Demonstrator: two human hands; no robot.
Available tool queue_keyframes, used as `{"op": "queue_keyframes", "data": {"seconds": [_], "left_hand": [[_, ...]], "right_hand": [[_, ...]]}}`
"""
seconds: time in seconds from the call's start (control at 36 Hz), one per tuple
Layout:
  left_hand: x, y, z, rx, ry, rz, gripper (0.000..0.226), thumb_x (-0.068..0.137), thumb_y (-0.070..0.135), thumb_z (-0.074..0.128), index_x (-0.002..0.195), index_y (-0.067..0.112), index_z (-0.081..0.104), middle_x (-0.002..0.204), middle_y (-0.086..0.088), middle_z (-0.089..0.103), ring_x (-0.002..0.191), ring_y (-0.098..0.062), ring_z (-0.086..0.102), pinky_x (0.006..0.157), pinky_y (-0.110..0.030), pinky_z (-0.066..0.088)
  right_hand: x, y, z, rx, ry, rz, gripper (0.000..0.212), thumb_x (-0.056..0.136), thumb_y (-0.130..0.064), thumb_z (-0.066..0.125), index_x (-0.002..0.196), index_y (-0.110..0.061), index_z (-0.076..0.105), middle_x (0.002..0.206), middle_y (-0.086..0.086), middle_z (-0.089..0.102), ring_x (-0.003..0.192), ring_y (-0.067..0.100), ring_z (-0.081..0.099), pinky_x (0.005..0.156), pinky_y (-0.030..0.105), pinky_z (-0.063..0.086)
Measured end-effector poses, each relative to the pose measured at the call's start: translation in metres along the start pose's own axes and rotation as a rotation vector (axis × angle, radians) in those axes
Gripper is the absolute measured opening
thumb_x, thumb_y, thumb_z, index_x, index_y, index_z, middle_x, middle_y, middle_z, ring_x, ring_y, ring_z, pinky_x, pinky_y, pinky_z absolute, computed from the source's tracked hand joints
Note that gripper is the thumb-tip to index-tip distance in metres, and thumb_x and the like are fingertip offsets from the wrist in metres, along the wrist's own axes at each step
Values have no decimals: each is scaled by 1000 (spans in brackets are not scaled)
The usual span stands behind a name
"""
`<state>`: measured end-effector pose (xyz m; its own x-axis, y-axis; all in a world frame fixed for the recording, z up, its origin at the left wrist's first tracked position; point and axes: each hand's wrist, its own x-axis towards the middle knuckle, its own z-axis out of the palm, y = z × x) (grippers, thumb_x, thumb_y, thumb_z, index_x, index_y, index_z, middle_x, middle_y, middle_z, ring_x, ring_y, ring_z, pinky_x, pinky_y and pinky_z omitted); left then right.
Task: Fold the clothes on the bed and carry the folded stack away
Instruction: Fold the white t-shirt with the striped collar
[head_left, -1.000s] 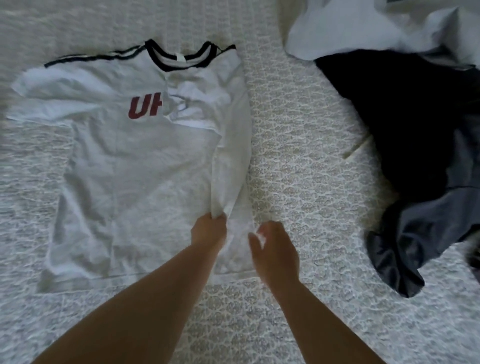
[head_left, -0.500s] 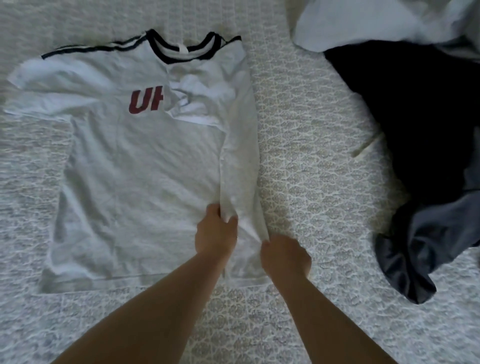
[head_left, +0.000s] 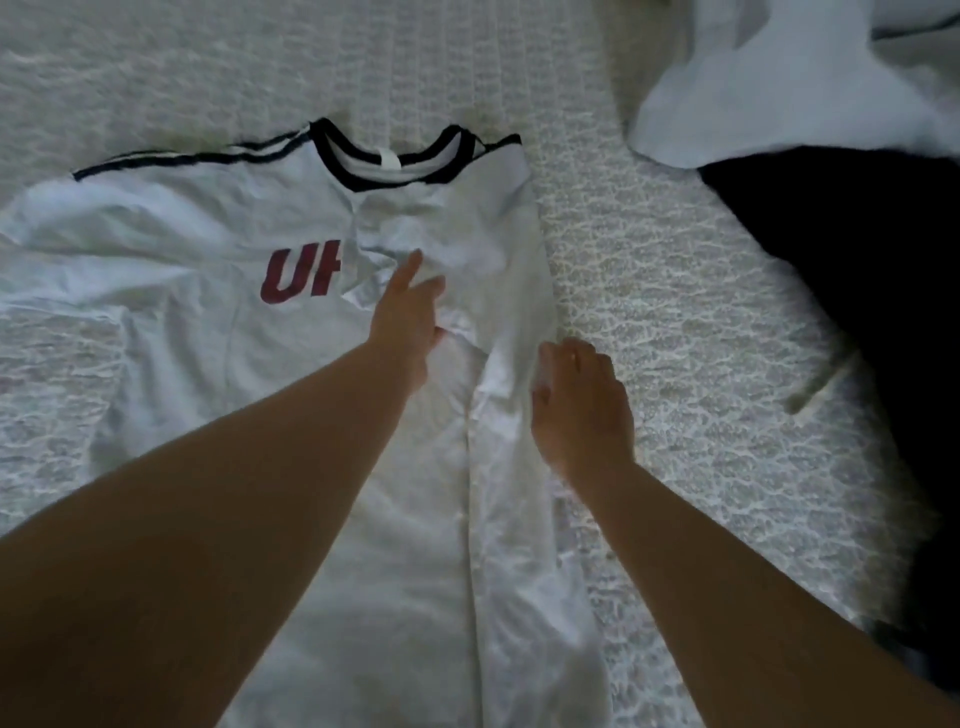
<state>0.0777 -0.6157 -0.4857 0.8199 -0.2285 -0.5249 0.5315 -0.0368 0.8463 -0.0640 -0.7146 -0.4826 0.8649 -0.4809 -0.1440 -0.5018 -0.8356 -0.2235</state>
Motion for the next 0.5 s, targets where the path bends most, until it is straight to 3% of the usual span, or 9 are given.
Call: {"op": "queue_keyframes", "data": {"seconds": [0.08, 0.22, 0.33, 0.44, 0.5], "left_hand": [[23, 22, -2, 150, 74, 36, 48, 95, 14, 47, 142, 19, 40, 143, -10, 45, 130, -29, 45, 106, -47, 40], [37, 18, -20, 949, 256, 393, 53, 96, 22, 45, 147, 26, 33, 152, -5, 33, 135, -23, 34, 105, -30, 31], [37, -6, -34, 1169, 367, 408, 62, 91, 42, 51, 148, 29, 28, 145, -14, 36, 131, -30, 36, 100, -42, 35], [42, -28, -40, 1288, 412, 471, 65, 88, 50, 49, 146, 25, 34, 131, -20, 48, 118, -32, 41, 96, -44, 33], [49, -28, -39, 1251, 465, 505, 70, 84, 55, 47, 147, 28, 29, 130, -20, 50, 116, -34, 42, 93, -45, 34]], "right_hand": [[30, -5, -1, 31, 31, -10, 50, 94, -27, 45, 143, -19, 33, 150, 3, 29, 132, 24, 31, 102, 36, 32], [72, -18, 5, -9, -59, -87, 58, 96, -36, 40, 149, -23, 20, 158, -1, 14, 142, 22, 18, 110, 37, 23], [103, -24, 11, -14, -87, -121, 54, 94, -35, 42, 146, -25, 27, 157, -2, 17, 142, 21, 16, 110, 37, 22], [137, -30, 2, -49, 45, -162, 45, 96, -30, 40, 140, -23, 36, 140, 2, 41, 126, 24, 36, 95, 37, 35], [157, -35, -8, -31, 75, -135, 51, 98, -26, 39, 147, -23, 25, 129, 7, 49, 113, 26, 47, 85, 38, 39]]}}
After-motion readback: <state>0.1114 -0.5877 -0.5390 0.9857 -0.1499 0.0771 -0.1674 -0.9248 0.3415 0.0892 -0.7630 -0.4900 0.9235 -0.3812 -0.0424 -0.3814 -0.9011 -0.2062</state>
